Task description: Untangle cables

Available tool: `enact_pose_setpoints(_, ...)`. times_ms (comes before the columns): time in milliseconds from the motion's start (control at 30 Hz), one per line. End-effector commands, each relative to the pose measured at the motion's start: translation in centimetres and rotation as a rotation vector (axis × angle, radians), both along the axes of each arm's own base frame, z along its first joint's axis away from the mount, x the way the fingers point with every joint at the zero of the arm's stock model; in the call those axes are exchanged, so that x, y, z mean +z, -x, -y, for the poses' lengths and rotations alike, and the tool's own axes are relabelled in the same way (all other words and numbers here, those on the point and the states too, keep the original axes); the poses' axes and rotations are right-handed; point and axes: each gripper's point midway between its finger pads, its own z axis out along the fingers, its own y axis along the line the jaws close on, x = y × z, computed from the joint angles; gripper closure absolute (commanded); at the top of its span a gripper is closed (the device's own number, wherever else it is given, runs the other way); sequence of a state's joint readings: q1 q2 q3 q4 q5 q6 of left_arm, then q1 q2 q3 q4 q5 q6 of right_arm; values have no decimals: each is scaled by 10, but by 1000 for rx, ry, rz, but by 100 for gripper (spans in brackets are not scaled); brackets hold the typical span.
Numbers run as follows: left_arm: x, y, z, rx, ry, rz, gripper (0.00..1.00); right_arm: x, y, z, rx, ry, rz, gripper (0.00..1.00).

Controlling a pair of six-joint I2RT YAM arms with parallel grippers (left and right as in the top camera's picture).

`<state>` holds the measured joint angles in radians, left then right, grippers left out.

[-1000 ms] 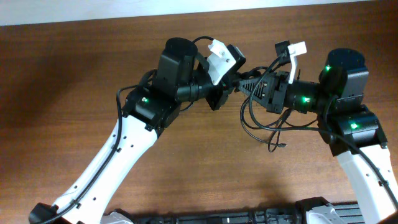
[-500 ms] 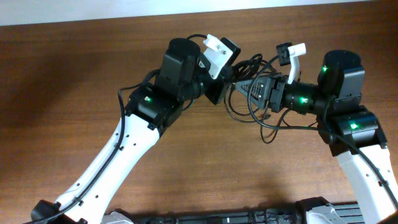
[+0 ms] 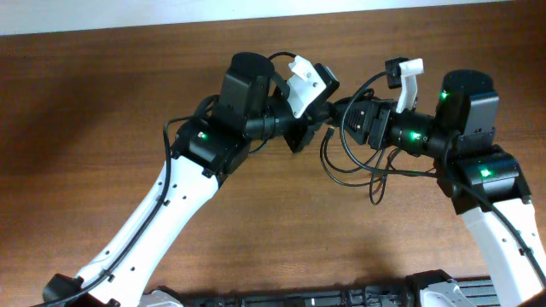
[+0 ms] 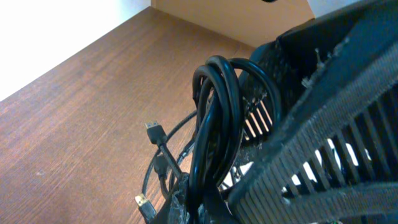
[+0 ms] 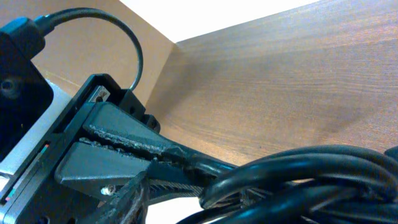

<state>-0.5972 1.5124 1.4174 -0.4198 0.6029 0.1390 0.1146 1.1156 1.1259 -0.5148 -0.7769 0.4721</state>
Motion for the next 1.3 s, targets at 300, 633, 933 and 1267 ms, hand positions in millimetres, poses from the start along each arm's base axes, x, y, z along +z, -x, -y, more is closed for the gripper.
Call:
enact_pose_setpoints(300, 17, 13, 2, -65, 30, 39, 100, 1, -22, 22, -163, 84, 59, 62)
enact_pose_setpoints(633, 31, 18, -2, -60, 51, 55, 100, -6, -18, 23, -161, 93, 25, 69)
enact_pose_setpoints(933, 41, 27, -2, -86, 80, 61, 100, -31, -21, 46, -283, 203, -50, 70)
enact_pose_setpoints(1267, 49, 37, 2, -152, 121, 66, 100, -30, -19, 41, -257, 184, -54, 69)
